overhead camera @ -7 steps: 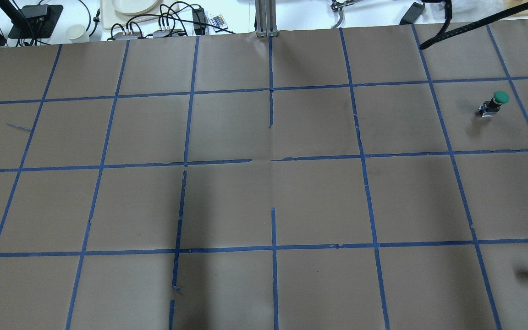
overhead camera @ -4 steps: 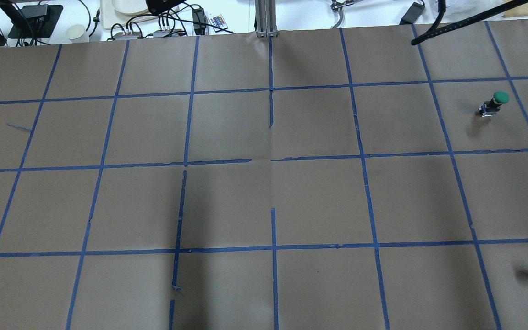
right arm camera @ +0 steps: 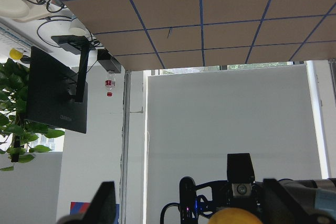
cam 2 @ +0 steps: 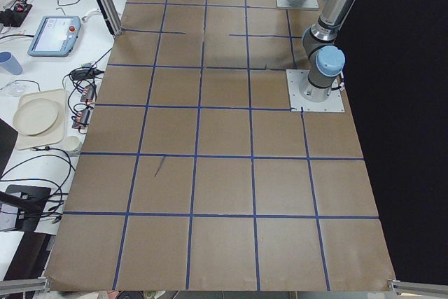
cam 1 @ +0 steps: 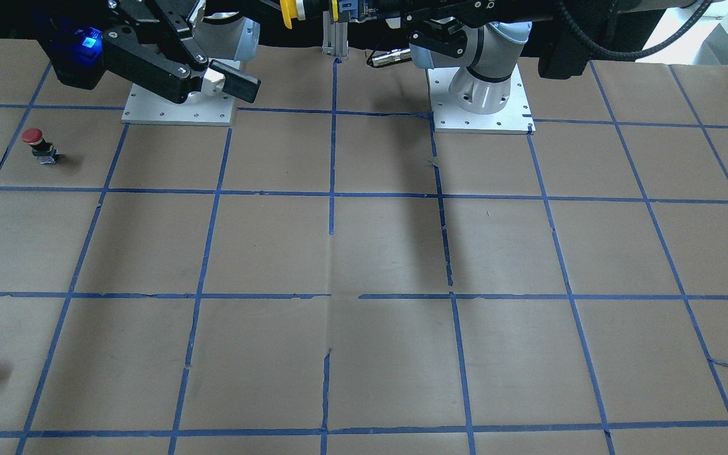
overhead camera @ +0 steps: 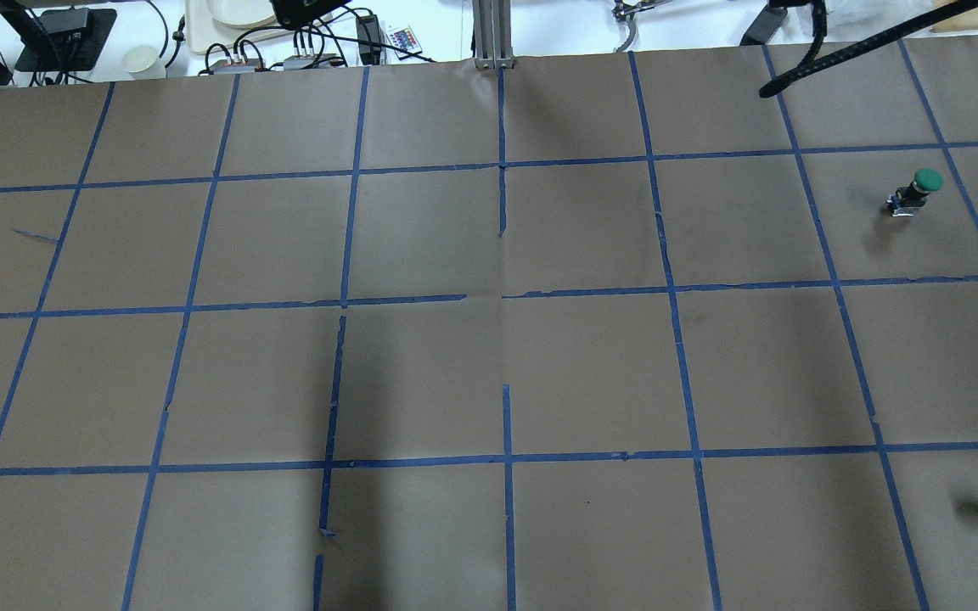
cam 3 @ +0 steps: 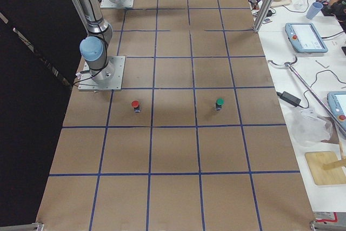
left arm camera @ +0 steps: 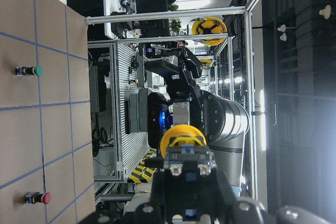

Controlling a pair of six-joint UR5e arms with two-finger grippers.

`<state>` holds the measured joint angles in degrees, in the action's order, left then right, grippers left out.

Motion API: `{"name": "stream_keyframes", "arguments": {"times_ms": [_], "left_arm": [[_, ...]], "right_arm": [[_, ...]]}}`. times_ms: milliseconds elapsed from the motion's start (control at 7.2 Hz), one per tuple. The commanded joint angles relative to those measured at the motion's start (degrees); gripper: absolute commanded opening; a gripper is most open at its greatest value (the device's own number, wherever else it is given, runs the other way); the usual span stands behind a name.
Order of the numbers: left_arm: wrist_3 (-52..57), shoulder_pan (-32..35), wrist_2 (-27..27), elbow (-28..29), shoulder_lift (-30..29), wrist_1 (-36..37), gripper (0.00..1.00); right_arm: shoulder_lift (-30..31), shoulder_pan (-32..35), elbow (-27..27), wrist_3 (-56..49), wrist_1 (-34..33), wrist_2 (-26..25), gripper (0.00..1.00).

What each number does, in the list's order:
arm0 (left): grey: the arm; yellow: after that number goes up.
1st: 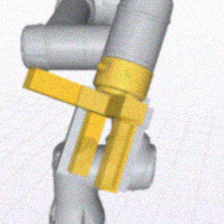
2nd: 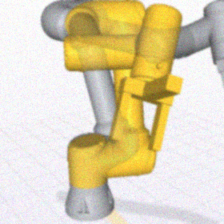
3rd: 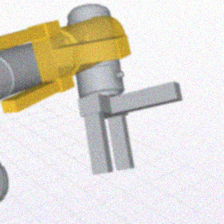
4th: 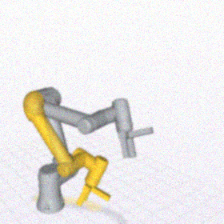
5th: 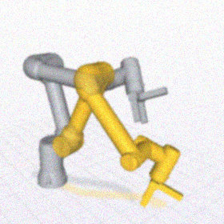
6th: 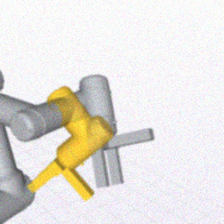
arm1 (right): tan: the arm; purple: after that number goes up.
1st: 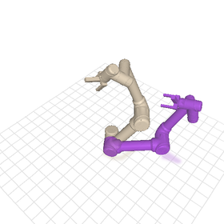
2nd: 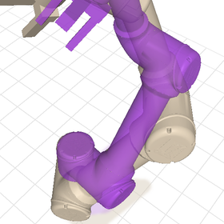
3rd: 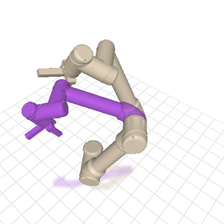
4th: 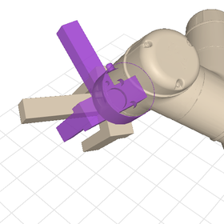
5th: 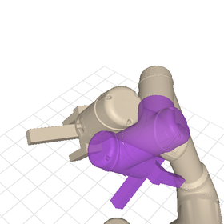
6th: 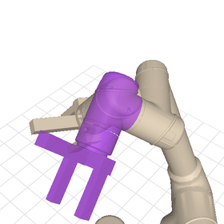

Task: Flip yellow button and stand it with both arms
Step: 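Grasp the yellow button from the left gripper with the right gripper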

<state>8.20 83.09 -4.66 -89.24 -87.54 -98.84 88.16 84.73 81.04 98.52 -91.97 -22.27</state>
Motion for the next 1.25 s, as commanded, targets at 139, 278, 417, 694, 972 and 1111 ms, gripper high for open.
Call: {"name": "stream_keyframes", "arguments": {"times_ms": [139, 278, 417, 694, 972, 1111], "left_arm": [[0.06, -0.03, 0.0, -0.06, 0.0, 0.76, 0.15], [-0.03, -0.03, 0.09, -0.06, 0.0, 0.84, 0.15], [-0.03, -0.03, 0.52, -0.06, 0.0, 0.84, 0.15], [-0.03, -0.03, 0.7, -0.06, 0.0, 0.84, 0.15], [-0.03, -0.03, 0.88, -0.5, 0.0, 2.07, 0.15], [-0.03, -0.03, 0.88, -0.5, 0.0, 2.42, 0.15]], "right_arm": [[3.5, 0.44, 0.17, 0.0, 3.02, -0.23, 0.97], [3.51, 0.53, 0.43, 0.0, 3.03, -0.23, 0.97], [3.25, 0.79, 0.52, 0.0, 2.77, 0.03, 0.97], [2.47, 2.2, 0.43, 0.0, 2.24, 0.38, 0.98], [1.93, 2.2, 0.34, 0.0, 1.53, 2.65, 0.98], [1.84, 2.11, 0.26, 0.09, 1.62, 2.67, 0.98]]}}
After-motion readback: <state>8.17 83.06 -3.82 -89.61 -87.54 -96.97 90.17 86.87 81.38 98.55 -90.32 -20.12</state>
